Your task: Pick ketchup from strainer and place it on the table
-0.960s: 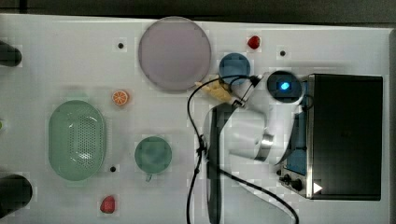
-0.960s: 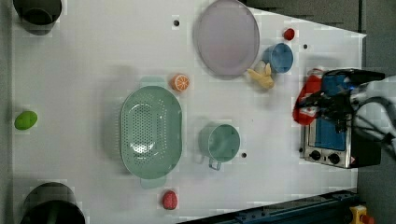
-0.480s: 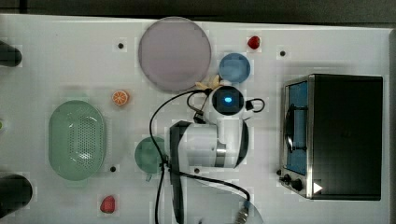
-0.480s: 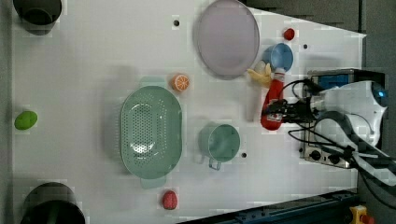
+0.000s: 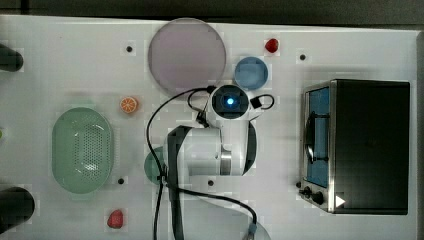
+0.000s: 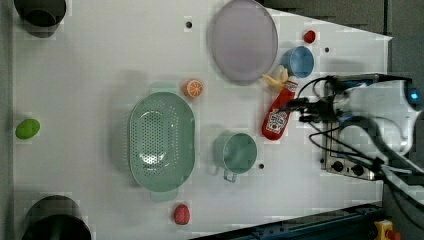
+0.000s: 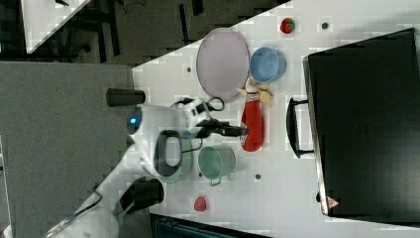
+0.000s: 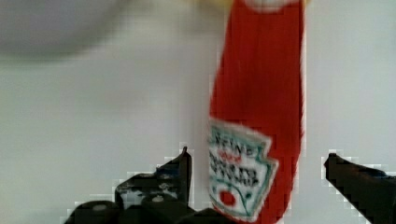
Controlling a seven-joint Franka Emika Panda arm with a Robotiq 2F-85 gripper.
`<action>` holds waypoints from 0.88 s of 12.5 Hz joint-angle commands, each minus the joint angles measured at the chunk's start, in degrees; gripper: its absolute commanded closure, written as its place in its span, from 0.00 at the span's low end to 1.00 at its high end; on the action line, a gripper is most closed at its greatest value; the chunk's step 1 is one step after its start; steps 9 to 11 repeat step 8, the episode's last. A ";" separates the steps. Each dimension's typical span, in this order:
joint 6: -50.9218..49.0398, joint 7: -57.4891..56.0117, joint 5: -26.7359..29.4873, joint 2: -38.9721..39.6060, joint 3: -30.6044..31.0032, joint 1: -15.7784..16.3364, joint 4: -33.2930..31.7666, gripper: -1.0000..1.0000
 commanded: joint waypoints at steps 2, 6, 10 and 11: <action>-10.36 5.41 0.27 -7.83 -1.85 -0.86 15.13 0.00; -27.68 17.98 0.27 -7.92 -1.62 -0.83 28.80 0.00; -36.43 18.16 0.27 -7.96 -1.35 -0.78 34.21 0.00; -36.43 18.16 0.27 -7.96 -1.35 -0.78 34.21 0.00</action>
